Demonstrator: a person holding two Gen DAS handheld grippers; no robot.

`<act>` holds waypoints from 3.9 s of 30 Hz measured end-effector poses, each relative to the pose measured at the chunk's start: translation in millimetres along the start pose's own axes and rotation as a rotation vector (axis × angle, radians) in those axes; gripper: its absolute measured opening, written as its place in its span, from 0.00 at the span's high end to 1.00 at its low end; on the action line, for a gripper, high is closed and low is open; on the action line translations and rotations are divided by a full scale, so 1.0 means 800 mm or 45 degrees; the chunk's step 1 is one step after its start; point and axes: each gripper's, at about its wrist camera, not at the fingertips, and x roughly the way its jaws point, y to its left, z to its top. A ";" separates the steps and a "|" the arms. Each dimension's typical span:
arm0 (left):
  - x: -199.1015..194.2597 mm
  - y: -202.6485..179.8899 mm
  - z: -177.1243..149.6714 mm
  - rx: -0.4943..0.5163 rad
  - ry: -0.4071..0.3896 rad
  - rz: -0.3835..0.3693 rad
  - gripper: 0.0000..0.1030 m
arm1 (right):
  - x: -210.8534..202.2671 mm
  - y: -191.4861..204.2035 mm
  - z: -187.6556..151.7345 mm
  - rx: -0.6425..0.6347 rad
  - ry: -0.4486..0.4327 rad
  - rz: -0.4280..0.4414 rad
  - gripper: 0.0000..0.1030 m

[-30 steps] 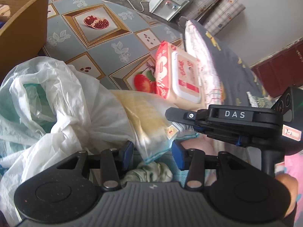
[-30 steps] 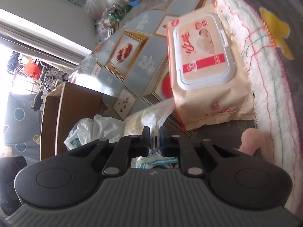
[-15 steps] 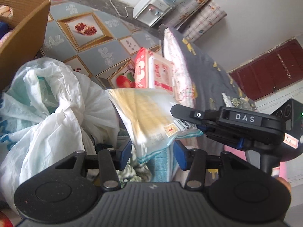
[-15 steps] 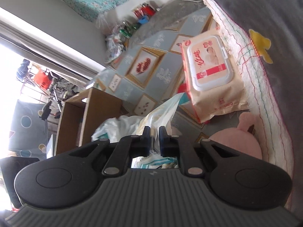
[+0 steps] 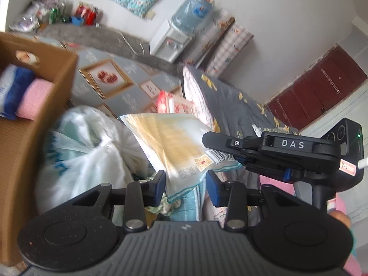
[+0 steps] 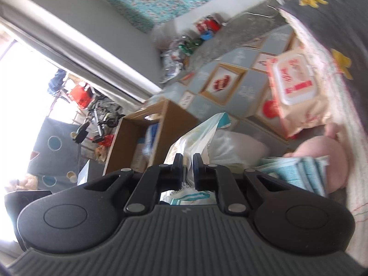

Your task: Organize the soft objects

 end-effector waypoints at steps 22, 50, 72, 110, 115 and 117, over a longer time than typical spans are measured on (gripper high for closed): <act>-0.150 0.183 -0.003 -0.205 -0.194 0.292 0.69 | 0.217 0.210 -0.060 -0.194 0.301 0.133 0.91; -0.001 0.289 0.030 0.234 0.393 0.428 0.69 | 0.268 0.170 -0.040 -0.358 0.259 -0.033 0.81; 0.007 0.297 0.074 0.235 0.401 0.385 0.44 | 0.263 0.152 -0.039 -0.327 0.255 0.012 0.79; -0.050 0.335 0.091 -0.130 0.190 0.714 0.46 | 0.214 0.145 -0.065 -0.306 0.188 0.149 0.70; -0.033 0.361 0.092 -0.167 0.279 0.825 0.49 | 0.219 0.141 -0.066 -0.283 0.187 0.161 0.69; -0.021 0.370 0.095 -0.164 0.301 0.844 0.51 | 0.216 0.139 -0.067 -0.281 0.183 0.163 0.69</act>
